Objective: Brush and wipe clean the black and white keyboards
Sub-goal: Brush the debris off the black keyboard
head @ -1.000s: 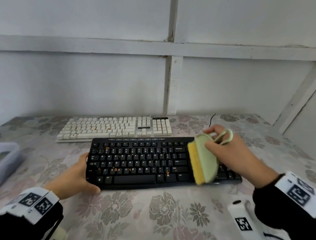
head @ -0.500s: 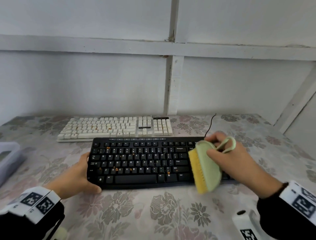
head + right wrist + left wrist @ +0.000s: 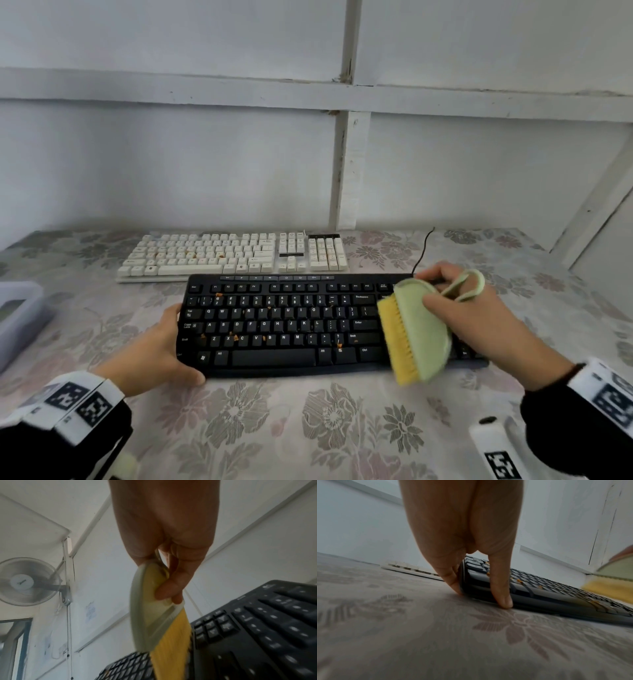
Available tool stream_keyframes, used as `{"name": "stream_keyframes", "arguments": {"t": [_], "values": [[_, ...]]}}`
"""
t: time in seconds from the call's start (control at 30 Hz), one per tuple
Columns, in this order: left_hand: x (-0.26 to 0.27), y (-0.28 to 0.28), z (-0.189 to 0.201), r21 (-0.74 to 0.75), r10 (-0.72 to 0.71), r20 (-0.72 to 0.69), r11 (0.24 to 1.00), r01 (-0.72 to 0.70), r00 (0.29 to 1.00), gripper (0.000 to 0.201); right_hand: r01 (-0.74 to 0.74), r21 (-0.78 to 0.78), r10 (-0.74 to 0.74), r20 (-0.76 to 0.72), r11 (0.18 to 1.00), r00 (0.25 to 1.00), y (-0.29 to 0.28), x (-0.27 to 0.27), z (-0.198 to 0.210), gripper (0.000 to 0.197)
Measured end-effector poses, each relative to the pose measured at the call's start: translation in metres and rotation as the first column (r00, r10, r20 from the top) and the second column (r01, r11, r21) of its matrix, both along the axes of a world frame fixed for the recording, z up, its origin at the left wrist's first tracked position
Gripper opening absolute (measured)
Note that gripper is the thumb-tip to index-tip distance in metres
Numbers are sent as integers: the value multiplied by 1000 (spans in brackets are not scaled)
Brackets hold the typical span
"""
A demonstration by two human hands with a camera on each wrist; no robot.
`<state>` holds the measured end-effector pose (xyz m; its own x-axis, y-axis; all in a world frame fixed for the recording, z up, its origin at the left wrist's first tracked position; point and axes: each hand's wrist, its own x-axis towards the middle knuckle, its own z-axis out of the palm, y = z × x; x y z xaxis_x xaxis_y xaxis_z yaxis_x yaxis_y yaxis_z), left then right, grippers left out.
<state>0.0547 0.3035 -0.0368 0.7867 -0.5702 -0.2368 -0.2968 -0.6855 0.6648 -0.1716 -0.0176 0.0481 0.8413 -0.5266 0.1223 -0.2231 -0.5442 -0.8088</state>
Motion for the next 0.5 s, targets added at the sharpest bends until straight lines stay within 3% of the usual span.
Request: {"name": "stream_keyframes", "arguments": {"t": [0.2,0.37,0.5], "values": [[-3,-1,3,6,0,8,1000,0,1000,110,70,-25,-65,140,997,988,7,42,11,18],[-2,0,3,12,-8,7,1000,8,1000,111,26,-40,-23,52,999,998,18,36,-2,13],[-1,0,2,20,10,5,1000,-10,1000,112,-49,23,52,-108,999,993,29,9,-20,9]]}}
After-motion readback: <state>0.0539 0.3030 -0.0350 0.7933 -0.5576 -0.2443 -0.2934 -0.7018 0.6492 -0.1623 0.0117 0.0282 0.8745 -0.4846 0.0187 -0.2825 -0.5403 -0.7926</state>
